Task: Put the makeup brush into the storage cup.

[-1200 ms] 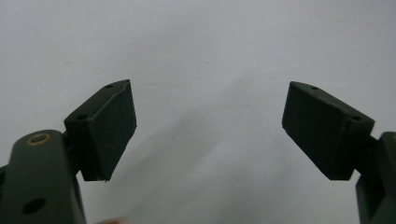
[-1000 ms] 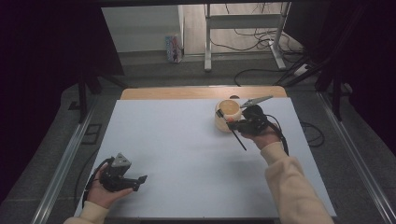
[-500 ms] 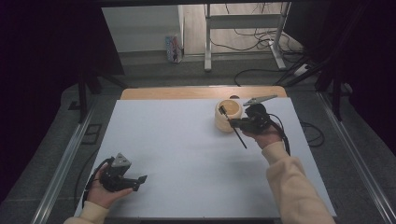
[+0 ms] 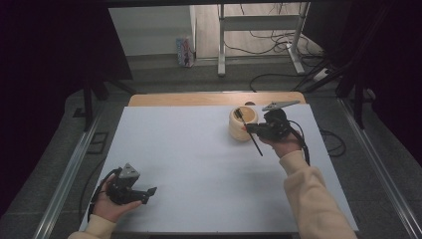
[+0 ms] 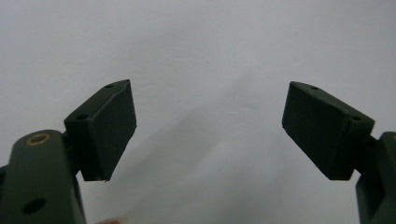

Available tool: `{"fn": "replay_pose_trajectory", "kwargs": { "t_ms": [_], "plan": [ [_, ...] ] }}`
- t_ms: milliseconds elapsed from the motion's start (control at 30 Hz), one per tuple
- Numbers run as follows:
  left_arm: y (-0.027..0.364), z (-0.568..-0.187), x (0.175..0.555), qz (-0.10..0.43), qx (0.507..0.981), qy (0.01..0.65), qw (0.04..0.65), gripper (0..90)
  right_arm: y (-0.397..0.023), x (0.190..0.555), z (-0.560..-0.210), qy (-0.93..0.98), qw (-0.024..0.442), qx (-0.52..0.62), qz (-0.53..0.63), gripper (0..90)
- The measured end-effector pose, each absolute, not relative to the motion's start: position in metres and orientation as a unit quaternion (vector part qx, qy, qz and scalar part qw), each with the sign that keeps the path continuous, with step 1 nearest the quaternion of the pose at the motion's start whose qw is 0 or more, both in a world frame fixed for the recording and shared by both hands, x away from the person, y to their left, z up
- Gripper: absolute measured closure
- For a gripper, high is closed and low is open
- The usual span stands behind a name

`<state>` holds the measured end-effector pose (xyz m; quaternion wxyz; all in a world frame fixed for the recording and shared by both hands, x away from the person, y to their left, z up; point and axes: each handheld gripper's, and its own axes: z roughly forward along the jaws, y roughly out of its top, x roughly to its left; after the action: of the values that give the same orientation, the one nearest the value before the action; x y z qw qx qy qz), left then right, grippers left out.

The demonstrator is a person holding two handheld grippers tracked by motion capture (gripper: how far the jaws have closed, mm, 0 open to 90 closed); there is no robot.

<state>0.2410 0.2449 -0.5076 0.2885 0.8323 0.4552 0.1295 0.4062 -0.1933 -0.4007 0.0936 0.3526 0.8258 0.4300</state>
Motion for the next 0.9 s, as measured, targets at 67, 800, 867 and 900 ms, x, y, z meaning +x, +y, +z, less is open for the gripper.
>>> {"fn": "replay_pose_trajectory", "kwargs": {
  "t_ms": [67,800,867,900],
  "plan": [
    [0.245,-0.508,0.241,0.13,0.832,0.455,0.288,18.1,-0.194,0.406,-0.4,0.823,0.097,0.353,0.434,85.6],
    [0.245,-0.508,0.241,0.129,0.833,0.455,0.288,18.1,-0.195,0.41,-0.386,0.801,0.113,0.359,0.465,85.6],
    [0.244,-0.508,0.241,0.129,0.833,0.455,0.288,18.1,-0.195,0.41,-0.385,0.799,0.113,0.36,0.468,85.6],
    [0.244,-0.508,0.241,0.129,0.833,0.455,0.288,18.1,-0.195,0.411,-0.385,0.799,0.114,0.359,0.469,85.6]
  ]
}}
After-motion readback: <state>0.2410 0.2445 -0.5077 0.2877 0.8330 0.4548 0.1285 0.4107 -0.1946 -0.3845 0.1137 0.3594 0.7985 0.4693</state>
